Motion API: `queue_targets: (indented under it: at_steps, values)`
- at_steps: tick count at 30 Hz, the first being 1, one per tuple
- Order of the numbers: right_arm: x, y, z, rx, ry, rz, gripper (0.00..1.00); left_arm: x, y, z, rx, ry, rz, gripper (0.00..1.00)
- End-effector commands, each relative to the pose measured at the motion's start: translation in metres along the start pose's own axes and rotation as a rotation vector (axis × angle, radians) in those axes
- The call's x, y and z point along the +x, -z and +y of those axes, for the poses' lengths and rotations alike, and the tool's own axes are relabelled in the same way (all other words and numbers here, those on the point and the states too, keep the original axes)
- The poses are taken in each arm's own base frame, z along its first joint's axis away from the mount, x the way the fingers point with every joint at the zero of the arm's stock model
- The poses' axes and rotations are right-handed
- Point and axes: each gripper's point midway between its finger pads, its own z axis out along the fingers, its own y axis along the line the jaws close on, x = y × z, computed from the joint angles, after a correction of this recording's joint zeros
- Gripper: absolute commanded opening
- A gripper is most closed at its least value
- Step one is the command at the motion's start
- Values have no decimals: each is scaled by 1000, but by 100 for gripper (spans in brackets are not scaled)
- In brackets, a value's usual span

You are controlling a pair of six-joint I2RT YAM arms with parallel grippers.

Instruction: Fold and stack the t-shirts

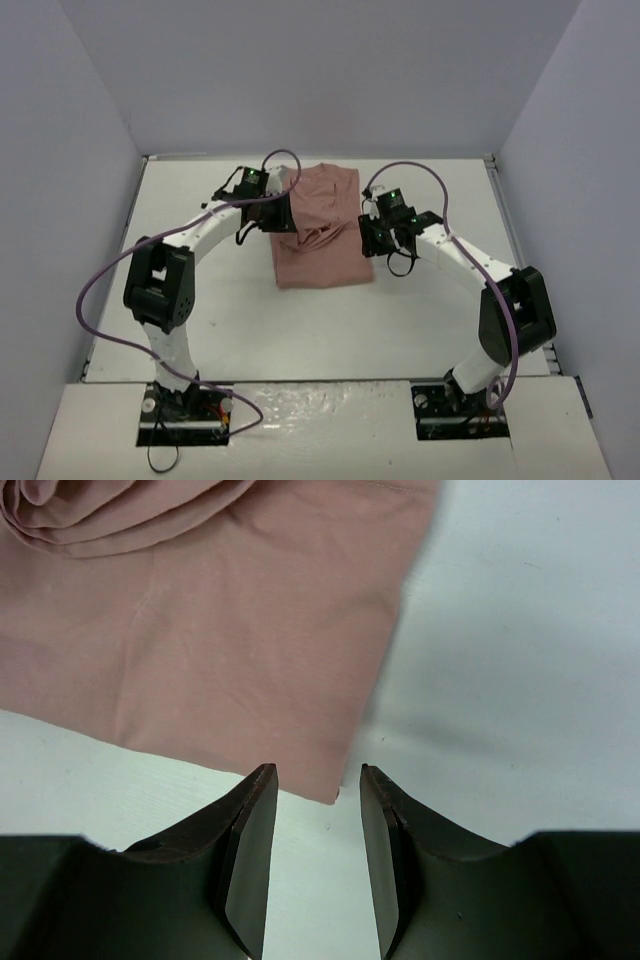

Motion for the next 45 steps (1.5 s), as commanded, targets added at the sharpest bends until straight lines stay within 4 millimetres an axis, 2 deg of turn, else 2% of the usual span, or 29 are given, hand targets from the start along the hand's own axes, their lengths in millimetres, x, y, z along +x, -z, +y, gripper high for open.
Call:
queue_targets:
  at_steps: [1, 4, 9, 18, 24, 30, 36, 41, 44, 45]
  values:
    - [-11, 19, 3, -14, -10, -81, 36, 25, 16, -28, 111, -166, 56, 31]
    - [-7, 23, 2, -11, -19, -87, 36, 38, 13, -28, 119, -180, 86, 32]
    - [2, 23, 0, -4, -36, -77, 36, 58, -9, -26, 112, -174, 175, 32]
    - [-1, 29, -2, 3, -46, -100, 36, 45, -36, -17, 55, -193, 152, 33]
    - [-2, 27, 0, -6, -53, -97, 37, 21, -45, -17, 51, -173, 66, 33]
    - [-1, 26, 1, -7, -50, -93, 36, -6, -52, -7, 8, -127, -17, 33]
    - [2, 22, 1, -10, -47, -78, 37, -42, -50, -1, -4, -57, -124, 33]
    - [2, 21, 3, -24, -44, -72, 37, -77, -38, 17, -37, 39, -233, 33]
    - [1, 20, 4, -26, -44, -71, 37, -98, -23, 23, -48, 71, -323, 33]
    - [-2, 19, 4, -24, -46, -72, 37, -110, -10, 23, -55, 78, -367, 33]
